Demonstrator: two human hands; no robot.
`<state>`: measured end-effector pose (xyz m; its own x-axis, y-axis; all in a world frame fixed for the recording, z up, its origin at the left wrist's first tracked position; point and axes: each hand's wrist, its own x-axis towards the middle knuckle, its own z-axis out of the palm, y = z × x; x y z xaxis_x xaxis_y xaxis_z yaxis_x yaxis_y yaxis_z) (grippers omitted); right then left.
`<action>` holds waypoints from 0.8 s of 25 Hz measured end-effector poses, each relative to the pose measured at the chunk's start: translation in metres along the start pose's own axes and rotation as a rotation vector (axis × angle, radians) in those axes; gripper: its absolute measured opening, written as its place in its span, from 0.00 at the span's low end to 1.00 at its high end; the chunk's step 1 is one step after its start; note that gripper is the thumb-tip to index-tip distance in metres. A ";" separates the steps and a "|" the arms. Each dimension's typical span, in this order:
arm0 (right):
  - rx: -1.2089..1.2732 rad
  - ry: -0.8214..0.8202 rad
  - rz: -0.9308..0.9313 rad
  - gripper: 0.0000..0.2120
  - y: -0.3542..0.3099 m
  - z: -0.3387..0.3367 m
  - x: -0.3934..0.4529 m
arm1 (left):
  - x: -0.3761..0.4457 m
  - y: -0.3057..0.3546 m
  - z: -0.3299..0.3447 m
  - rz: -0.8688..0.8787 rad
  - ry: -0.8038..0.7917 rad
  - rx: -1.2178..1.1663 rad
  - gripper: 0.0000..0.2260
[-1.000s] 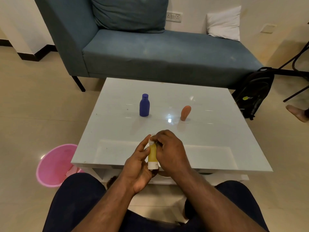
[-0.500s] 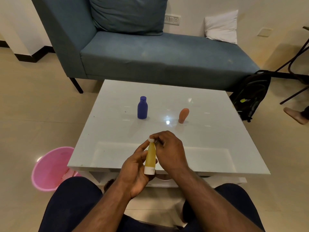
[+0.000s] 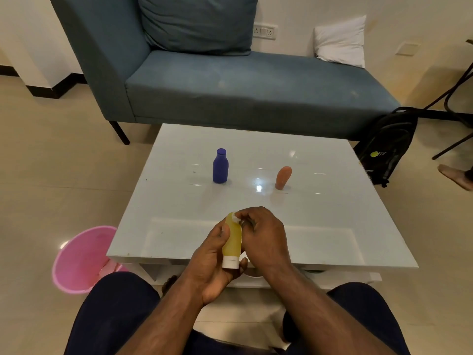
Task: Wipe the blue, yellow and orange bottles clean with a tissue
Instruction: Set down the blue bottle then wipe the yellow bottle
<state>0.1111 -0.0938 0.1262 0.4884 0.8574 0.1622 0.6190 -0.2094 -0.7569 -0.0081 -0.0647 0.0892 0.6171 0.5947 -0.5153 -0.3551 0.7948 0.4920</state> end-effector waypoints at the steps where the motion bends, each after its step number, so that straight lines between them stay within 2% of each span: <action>1: -0.010 -0.017 -0.019 0.09 -0.001 0.001 -0.003 | 0.002 0.001 -0.002 -0.008 0.010 -0.029 0.20; 5: -0.033 -0.076 -0.113 0.09 -0.002 0.006 -0.034 | 0.008 0.004 -0.008 -0.069 0.050 -0.159 0.25; 8: -0.040 -0.064 -0.104 0.09 0.001 0.007 -0.027 | 0.009 0.004 -0.008 -0.073 0.062 -0.173 0.28; 12: -0.041 -0.023 -0.100 0.09 -0.001 0.010 -0.016 | 0.006 0.005 -0.005 -0.033 0.107 -0.113 0.24; 17: -0.029 -0.108 -0.123 0.11 -0.003 0.011 -0.047 | 0.006 0.007 -0.007 0.004 0.146 -0.173 0.22; 20: -0.019 -0.047 -0.075 0.10 -0.001 0.005 -0.022 | 0.006 0.003 -0.002 0.000 0.128 -0.105 0.21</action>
<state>0.0964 -0.1100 0.1204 0.4115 0.8919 0.1876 0.6643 -0.1526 -0.7318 -0.0068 -0.0585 0.0862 0.5248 0.5999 -0.6039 -0.4309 0.7991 0.4194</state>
